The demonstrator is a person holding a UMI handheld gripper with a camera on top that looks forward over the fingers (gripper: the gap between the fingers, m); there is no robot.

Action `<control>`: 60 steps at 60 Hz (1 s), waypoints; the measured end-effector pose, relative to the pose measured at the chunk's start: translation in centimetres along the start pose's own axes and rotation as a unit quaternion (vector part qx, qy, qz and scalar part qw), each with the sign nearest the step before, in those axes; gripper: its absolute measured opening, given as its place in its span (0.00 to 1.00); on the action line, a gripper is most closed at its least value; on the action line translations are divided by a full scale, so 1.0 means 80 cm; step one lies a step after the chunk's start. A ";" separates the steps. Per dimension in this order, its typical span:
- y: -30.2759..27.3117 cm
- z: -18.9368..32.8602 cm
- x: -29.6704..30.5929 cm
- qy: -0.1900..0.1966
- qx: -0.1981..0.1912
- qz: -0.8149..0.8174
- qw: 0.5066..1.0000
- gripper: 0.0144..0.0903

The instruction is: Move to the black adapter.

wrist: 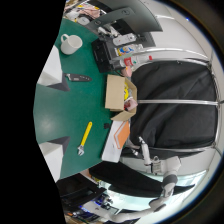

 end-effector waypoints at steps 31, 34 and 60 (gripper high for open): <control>-0.006 0.083 0.065 0.043 0.013 -0.013 0.999 0.94; -0.016 0.109 0.066 0.039 0.014 -0.009 0.999 0.94; -0.109 0.348 0.072 0.031 0.022 0.007 0.999 0.94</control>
